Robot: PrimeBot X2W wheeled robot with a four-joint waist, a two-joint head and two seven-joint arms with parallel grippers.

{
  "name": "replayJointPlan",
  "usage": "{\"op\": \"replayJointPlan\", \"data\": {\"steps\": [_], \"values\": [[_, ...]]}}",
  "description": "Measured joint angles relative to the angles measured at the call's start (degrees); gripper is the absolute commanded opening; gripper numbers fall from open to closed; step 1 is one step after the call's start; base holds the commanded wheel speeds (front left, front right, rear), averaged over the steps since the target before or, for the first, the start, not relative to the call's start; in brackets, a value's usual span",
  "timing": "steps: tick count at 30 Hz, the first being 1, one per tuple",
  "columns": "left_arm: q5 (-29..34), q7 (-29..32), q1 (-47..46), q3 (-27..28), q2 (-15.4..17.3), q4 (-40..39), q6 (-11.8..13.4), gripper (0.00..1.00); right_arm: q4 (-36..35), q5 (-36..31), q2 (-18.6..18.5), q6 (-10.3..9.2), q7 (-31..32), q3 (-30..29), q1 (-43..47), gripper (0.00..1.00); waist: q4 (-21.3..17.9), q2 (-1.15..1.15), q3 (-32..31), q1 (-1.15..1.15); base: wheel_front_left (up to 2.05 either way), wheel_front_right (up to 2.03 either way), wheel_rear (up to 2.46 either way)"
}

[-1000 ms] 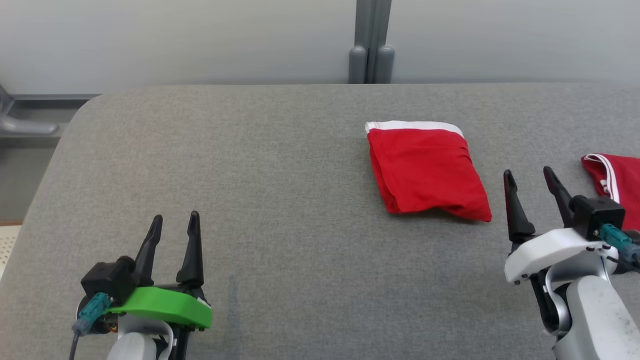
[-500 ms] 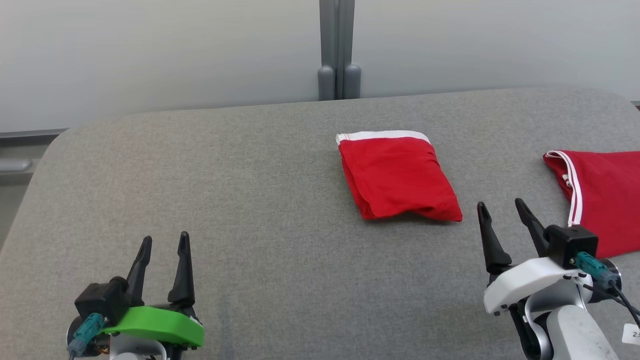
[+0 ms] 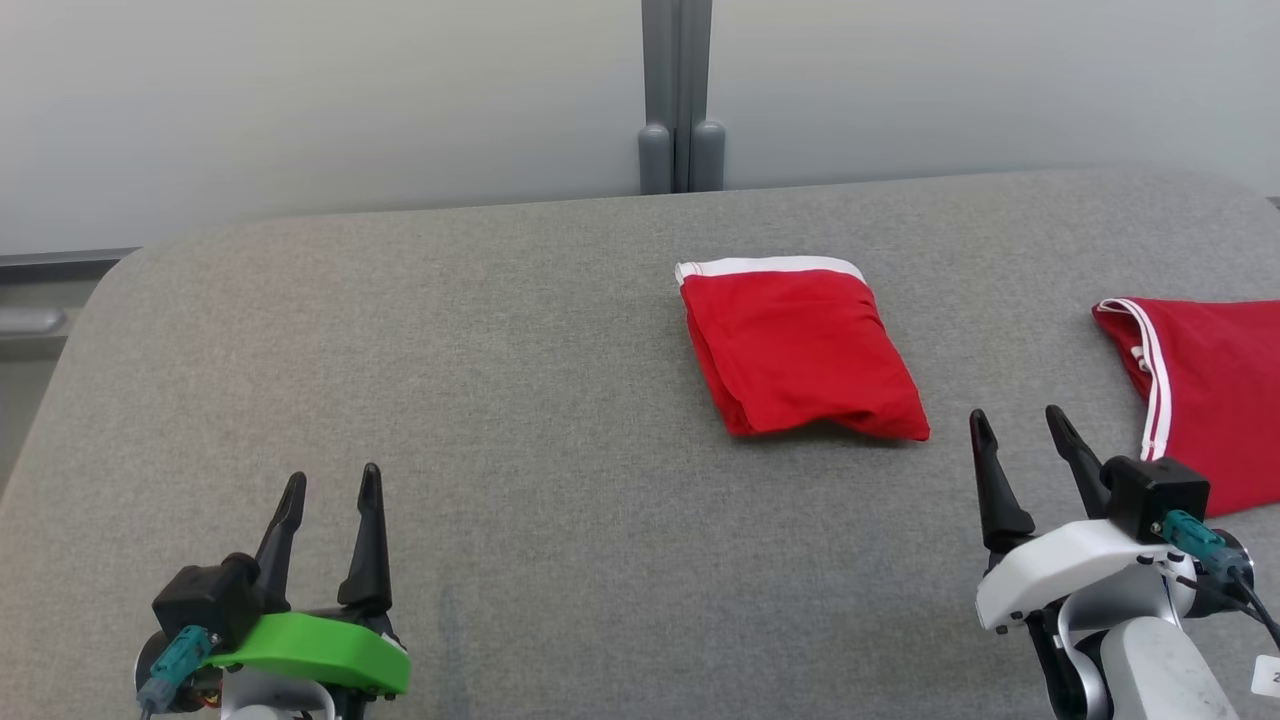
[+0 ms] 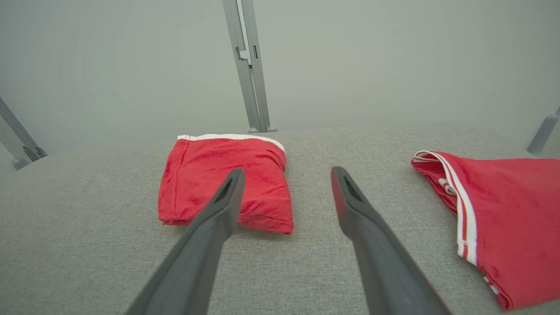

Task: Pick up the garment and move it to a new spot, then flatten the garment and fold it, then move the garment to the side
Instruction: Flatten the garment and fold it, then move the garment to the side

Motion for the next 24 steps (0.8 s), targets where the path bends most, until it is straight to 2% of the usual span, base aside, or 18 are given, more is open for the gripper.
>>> {"op": "replayJointPlan", "data": {"steps": [16, 20, 24], "values": [[0.18, 0.0, -0.65, -0.13, -0.04, -0.98, 0.0, 1.0, 0.36, 0.91, 0.77, 0.0, 2.23, -0.56, -1.72, 1.0, 1.15, 0.0, 1.94, 0.0, 0.0, 0.0, 0.0], [0.52, 0.0, -1.6, -0.55, -0.13, -1.58, 0.0, 1.0, 4.06, 3.03, -0.23, 0.0, 9.18, -1.42, -7.88, 1.0, 1.56, 0.0, 3.35, 0.0, 0.0, 0.0, 0.0], [0.78, 0.0, -3.45, -1.44, -0.34, -2.79, 0.0, 1.0, 9.81, 5.5, -1.72, -0.03, 20.05, -1.96, -16.28, 1.0, 2.27, 0.0, 5.15, 0.0, 0.0, 0.0, 0.0]]}}
